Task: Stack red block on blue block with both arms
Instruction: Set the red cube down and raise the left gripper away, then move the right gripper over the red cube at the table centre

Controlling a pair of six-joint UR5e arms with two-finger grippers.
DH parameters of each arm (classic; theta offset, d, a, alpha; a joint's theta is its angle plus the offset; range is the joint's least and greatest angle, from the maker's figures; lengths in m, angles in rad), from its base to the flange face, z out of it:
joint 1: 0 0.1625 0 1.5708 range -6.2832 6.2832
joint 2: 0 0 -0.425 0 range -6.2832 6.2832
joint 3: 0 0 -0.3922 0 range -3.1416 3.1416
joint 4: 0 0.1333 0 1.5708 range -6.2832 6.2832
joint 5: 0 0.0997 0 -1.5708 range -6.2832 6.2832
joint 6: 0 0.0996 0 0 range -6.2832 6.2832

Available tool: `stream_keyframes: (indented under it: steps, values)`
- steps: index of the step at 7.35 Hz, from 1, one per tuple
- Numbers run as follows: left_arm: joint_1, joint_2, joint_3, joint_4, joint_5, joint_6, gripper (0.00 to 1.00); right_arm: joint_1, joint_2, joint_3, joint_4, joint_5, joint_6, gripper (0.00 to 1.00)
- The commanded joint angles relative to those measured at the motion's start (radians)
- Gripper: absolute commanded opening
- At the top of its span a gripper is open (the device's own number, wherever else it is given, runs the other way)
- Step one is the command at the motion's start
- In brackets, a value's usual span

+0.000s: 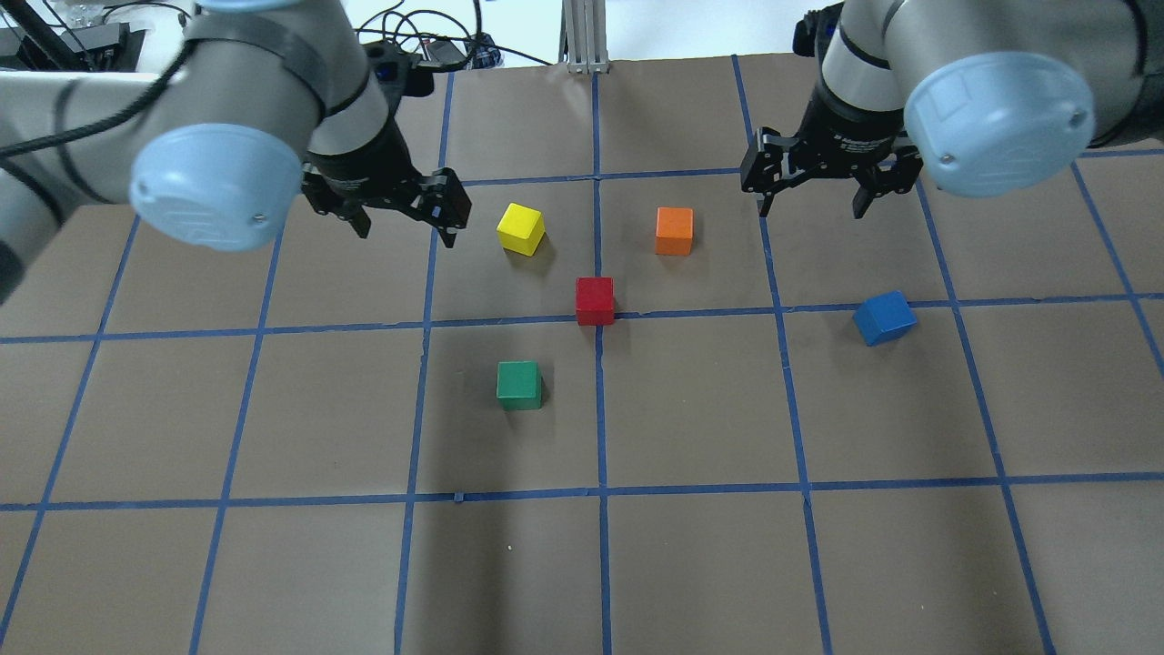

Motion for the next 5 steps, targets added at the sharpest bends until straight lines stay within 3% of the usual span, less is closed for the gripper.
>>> stream_keyframes:
  steps: [1, 2, 5]
  values:
    - [0.028, 0.152, 0.005, -0.133, 0.004, -0.005, 1.00, 0.127, 0.116, -0.002, -0.144, 0.000, 0.129, 1.00]
    - [0.038, 0.157, 0.003, -0.124, -0.005, -0.063, 1.00, 0.179, 0.168, -0.005, -0.207, 0.002, 0.177, 1.00]
    - [0.039, 0.119, -0.012, -0.099, -0.051, -0.068, 1.00, 0.259, 0.262, -0.004, -0.252, 0.018, 0.237, 1.00]
